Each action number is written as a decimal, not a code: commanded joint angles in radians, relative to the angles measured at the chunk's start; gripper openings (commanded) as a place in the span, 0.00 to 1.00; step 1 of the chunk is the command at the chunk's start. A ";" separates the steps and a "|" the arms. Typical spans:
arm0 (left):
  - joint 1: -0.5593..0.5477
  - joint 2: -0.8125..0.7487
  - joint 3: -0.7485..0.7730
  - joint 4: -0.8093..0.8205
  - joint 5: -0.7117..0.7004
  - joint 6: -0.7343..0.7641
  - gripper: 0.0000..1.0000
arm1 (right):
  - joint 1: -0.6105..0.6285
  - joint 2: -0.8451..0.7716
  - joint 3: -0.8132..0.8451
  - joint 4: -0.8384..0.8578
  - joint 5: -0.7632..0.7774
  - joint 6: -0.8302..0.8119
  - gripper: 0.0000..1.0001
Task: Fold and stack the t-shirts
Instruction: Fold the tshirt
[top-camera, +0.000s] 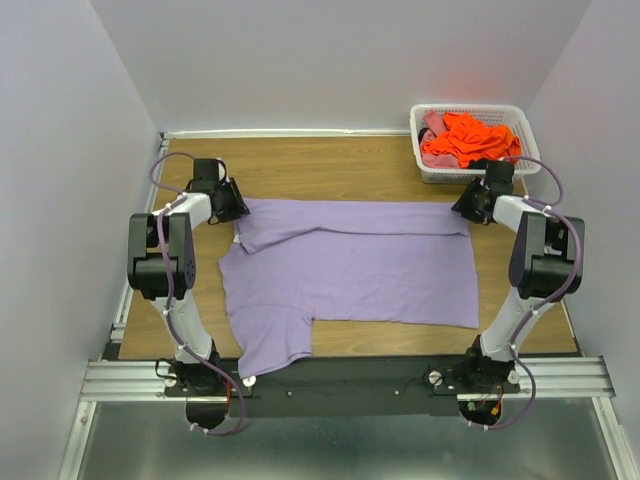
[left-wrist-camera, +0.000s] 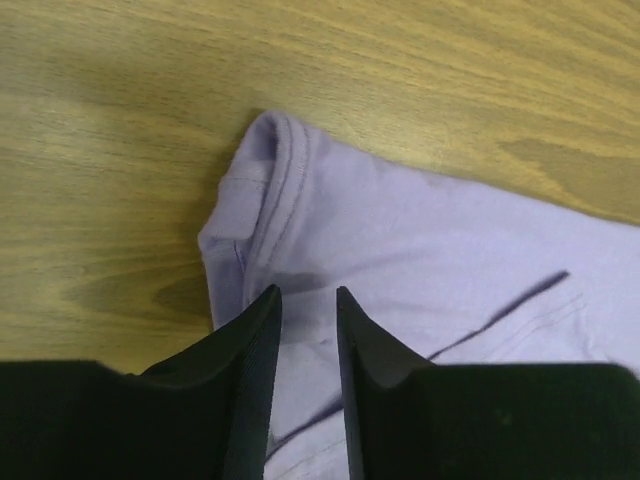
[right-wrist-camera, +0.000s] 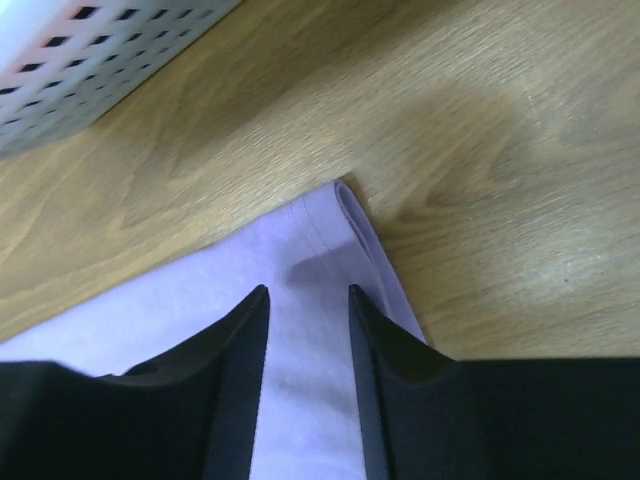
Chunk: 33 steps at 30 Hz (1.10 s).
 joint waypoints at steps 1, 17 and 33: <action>-0.001 -0.132 -0.026 -0.013 0.029 0.030 0.46 | -0.010 -0.115 -0.032 -0.016 -0.098 -0.030 0.47; -0.209 -0.142 -0.035 0.052 0.111 0.191 0.93 | 0.134 -0.500 -0.310 -0.019 -0.433 -0.024 0.79; -0.248 0.012 0.038 -0.023 0.262 0.211 0.89 | 0.137 -0.591 -0.342 -0.064 -0.431 -0.045 0.80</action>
